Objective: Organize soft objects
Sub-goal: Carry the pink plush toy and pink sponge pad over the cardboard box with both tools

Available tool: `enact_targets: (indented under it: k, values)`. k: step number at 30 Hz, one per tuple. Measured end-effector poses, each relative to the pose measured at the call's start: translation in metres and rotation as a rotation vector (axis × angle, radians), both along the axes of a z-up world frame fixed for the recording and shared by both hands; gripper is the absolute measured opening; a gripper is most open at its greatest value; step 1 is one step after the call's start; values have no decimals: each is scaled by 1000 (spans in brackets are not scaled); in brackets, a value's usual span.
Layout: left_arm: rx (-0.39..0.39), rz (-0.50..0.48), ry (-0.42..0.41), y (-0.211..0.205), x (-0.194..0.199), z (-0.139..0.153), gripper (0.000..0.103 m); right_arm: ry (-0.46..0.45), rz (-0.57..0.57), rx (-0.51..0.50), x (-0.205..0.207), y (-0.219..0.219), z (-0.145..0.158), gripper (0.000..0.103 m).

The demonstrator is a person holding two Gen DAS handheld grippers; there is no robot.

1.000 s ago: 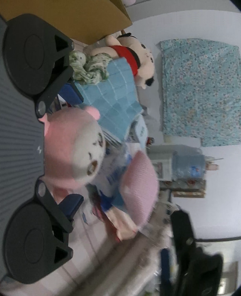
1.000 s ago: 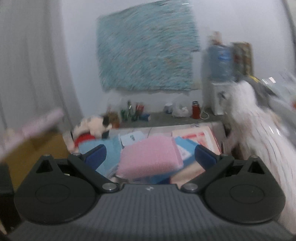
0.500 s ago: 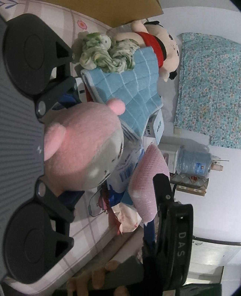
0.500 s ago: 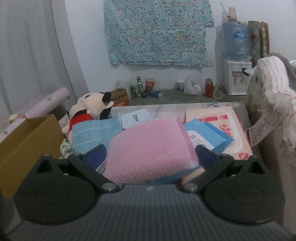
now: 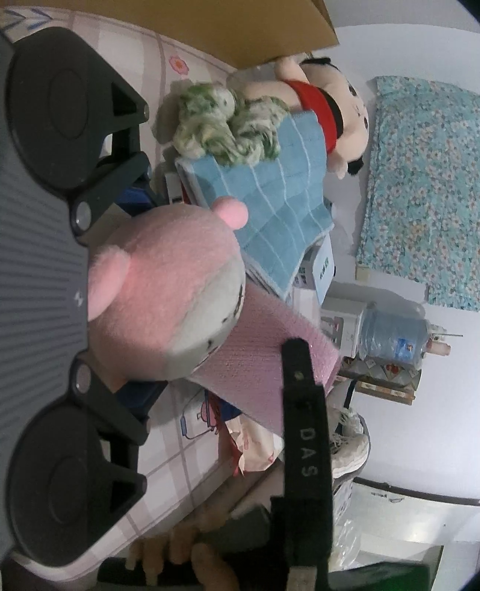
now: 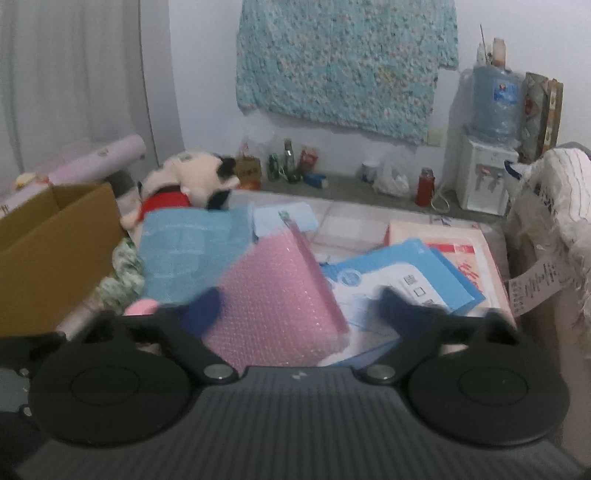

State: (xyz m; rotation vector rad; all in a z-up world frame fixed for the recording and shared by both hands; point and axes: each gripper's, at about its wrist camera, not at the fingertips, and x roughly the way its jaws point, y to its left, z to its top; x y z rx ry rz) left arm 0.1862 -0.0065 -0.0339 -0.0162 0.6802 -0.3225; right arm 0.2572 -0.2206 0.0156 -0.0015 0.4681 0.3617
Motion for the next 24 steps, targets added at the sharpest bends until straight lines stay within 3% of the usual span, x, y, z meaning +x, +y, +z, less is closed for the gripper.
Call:
enact_targets:
  k: [1, 2, 5, 8, 18, 24]
  values:
    - [1, 5, 2, 2, -2, 0, 88, 12, 28, 31, -1, -1, 1, 47]
    - [0, 13, 5, 5, -3, 1, 88, 22, 40, 51, -3, 0, 2, 43]
    - [9, 25, 14, 14, -9, 2, 88, 34, 71, 57, -13, 4, 1, 39]
    - [25, 26, 22, 21, -18, 5, 88, 50, 83, 124, -24, 1, 1, 34]
    - [66, 58, -35, 43, -58, 31, 88, 60, 82, 297, -50, 4, 5, 31]
    - [6, 71, -98, 65, -85, 68, 88, -49, 96, 429, -75, -11, 35, 31]
